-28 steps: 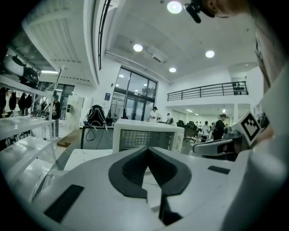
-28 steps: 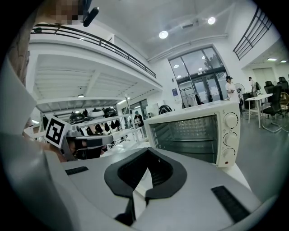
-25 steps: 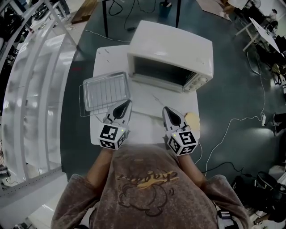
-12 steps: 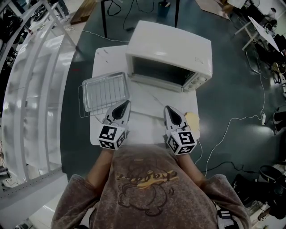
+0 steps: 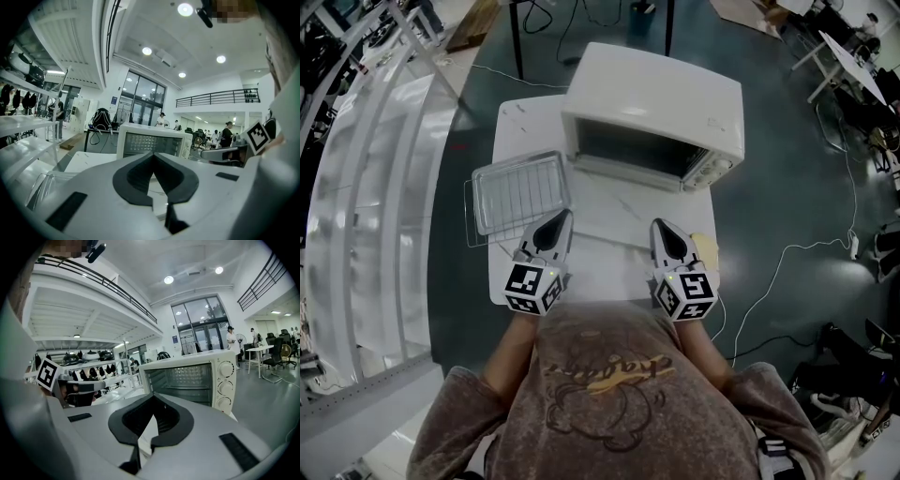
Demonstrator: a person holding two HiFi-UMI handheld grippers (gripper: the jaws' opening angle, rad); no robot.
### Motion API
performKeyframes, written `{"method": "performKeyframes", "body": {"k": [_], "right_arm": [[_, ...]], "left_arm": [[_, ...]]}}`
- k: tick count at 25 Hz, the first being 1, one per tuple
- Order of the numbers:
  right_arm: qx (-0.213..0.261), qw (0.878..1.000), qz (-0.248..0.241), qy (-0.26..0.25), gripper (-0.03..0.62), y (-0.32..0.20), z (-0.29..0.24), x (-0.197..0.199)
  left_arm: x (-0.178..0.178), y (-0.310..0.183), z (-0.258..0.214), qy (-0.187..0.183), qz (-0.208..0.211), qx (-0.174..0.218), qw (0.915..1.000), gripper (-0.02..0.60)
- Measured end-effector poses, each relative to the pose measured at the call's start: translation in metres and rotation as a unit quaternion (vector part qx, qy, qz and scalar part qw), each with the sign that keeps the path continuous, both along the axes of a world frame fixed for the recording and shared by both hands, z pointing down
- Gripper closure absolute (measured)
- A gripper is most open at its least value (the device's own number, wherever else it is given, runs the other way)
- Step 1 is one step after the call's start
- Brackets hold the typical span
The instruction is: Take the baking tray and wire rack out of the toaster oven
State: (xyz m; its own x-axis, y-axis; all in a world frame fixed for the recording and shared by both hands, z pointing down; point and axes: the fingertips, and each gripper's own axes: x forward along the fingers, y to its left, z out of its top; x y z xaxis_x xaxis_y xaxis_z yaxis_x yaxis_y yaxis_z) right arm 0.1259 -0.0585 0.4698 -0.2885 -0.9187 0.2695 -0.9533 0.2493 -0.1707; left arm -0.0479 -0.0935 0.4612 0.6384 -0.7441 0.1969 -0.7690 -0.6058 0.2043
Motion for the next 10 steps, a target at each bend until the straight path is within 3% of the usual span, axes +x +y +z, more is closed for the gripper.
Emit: {"method": "performKeyframes", "body": {"k": [10], "right_arm": [[0.002,1.0,-0.009,0.0,0.6,0.001,-0.0023,-0.0008]], "left_arm": [[-0.0055,0.0028,0.003,0.002,-0.018,-0.012,0.9998,0.578]]}}
